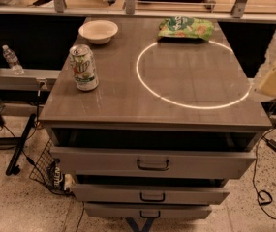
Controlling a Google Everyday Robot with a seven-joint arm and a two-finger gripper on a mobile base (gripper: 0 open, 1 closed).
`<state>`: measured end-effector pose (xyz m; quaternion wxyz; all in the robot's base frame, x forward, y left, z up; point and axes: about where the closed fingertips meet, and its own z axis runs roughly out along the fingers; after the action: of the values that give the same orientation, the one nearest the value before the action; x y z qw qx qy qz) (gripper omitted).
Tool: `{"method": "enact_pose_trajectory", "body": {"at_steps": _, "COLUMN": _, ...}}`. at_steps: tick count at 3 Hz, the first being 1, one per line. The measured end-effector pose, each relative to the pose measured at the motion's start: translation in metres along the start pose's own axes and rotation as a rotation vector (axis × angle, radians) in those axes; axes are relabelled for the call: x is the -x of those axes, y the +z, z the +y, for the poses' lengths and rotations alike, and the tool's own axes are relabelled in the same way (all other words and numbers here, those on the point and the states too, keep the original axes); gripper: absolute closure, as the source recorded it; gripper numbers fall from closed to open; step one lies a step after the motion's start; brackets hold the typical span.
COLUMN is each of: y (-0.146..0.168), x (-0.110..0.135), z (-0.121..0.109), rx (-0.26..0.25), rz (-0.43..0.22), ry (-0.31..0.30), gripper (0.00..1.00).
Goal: Move green rice chip bag near paper bowl
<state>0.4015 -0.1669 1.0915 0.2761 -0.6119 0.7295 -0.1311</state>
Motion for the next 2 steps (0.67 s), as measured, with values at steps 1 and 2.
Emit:
{"method": "enact_pose_trajectory", "body": {"at_steps": 1, "y": 0.0, "x": 0.0, "z": 0.0, "rx": 0.0, "rz": 0.0, "ry": 0.0, "gripper": 0.0}}
{"method": "enact_pose_trajectory", "body": {"at_steps": 2, "y": 0.023, "x": 0.013, "z": -0.033, "rx": -0.065, "rz": -0.012, "ry": 0.003, "gripper": 0.0}}
